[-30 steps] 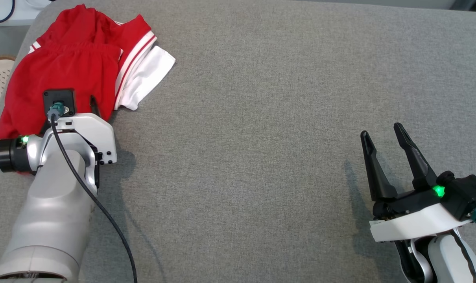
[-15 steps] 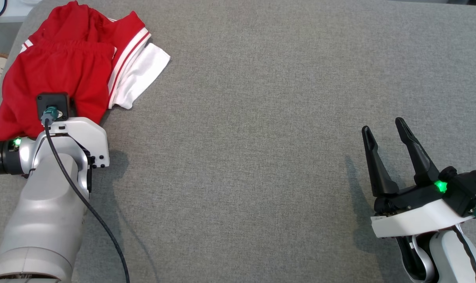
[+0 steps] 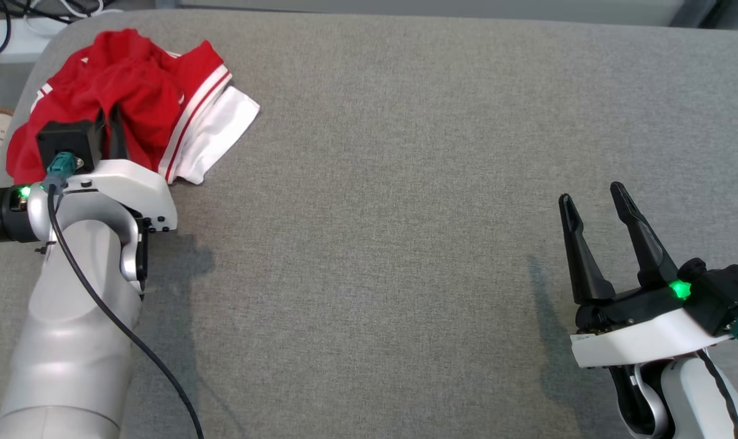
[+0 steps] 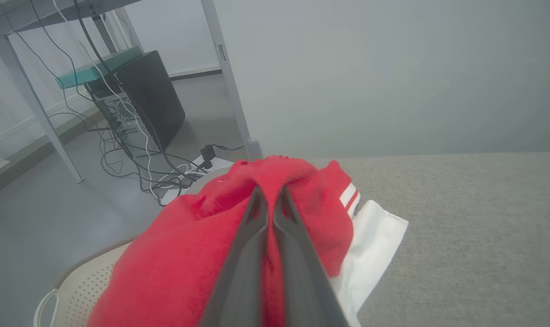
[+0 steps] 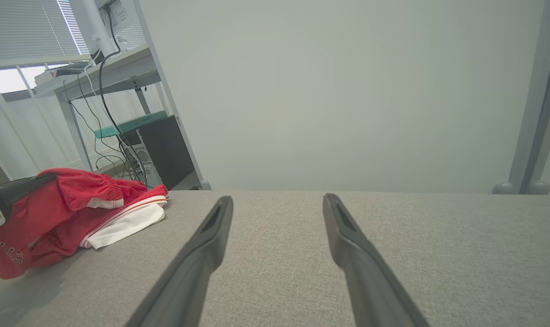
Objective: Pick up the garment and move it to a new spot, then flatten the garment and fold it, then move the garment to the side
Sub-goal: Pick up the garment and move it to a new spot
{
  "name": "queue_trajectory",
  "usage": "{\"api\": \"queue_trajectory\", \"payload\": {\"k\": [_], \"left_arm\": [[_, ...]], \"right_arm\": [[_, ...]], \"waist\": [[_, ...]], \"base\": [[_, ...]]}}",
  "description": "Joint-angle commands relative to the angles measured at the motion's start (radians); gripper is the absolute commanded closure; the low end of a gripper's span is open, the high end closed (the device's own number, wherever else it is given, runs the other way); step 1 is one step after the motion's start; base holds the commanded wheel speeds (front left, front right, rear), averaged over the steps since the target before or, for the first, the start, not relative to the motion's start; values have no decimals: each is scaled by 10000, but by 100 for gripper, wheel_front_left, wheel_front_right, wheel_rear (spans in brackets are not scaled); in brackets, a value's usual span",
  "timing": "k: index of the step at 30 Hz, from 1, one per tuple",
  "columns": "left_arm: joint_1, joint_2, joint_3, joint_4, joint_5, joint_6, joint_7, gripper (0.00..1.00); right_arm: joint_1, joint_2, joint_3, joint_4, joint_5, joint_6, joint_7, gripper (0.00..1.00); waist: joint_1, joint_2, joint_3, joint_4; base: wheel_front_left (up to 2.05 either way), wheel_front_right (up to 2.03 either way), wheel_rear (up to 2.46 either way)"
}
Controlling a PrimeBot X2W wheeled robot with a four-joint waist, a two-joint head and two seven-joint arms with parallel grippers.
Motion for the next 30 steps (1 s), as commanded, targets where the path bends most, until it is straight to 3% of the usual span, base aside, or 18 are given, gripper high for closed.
{"api": "queue_trajectory", "payload": {"k": [1,11,30], "left_arm": [[147,353,206,-743,-3,1,-103,100],[1187,-171,-313,-2957,329,-158,-104,100],[852,-908,-1905,-3435,481,-758,-104,100]], "right_arm": [[-37,20,105,-285,132,73,-134,0],[252,237,12,-246,182,73,-134,0],[410,428,-245,-486,215,73,-134,0]], "waist": [[0,0,-216,-79],[0,0,-1112,-549],[0,0,-1349,-2680]], "base": [[0,0,0],[0,0,0],[0,0,0]]}}
